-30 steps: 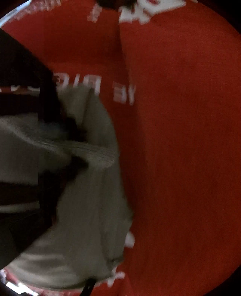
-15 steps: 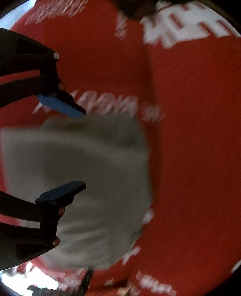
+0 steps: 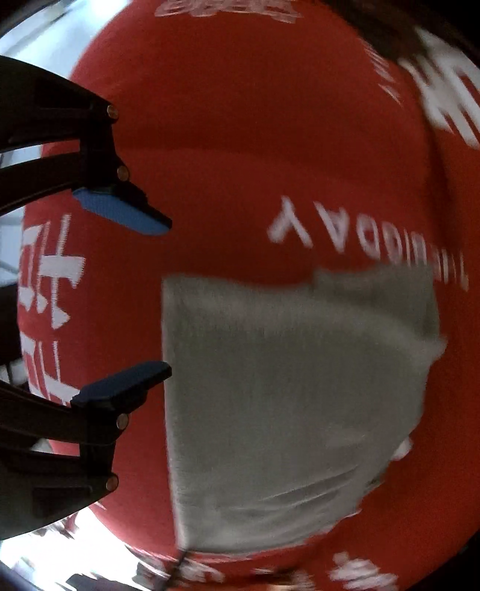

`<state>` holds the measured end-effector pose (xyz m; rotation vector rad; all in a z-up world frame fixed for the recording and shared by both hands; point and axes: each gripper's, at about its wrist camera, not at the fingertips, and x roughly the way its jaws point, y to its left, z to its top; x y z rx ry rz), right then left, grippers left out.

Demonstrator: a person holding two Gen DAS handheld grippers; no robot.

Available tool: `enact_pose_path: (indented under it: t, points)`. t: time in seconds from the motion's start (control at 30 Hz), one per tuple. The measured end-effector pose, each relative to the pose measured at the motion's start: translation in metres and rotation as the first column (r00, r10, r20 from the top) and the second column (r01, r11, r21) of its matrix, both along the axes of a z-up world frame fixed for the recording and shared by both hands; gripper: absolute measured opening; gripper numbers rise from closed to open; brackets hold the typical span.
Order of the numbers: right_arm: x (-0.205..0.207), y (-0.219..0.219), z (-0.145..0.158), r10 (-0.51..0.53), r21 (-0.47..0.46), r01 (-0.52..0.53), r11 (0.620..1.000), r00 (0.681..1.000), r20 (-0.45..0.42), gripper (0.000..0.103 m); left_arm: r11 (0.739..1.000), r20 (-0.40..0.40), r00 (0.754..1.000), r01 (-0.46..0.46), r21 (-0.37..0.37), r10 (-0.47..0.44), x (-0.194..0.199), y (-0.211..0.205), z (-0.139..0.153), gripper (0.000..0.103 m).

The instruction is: Fold small clothes

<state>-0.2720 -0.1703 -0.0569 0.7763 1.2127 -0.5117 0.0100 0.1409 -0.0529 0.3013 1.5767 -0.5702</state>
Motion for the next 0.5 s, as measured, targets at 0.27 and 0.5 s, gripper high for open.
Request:
enact_pose_path:
  t: [0.27,0.5]
  points:
    - [-0.048,0.003,-0.023,-0.439,0.378,0.365,0.851,0.889,0.128,0.051,0.971,-0.051,0.971,-0.235,-0.044,0.233,0.018,0.002,-0.011,0.072]
    - [-0.041,-0.014,-0.029,-0.494,0.311,0.444,0.840,0.864,0.102,0.010,0.986,0.057,0.986,-0.161,0.030,0.160,0.016,0.001,-0.015,0.072]
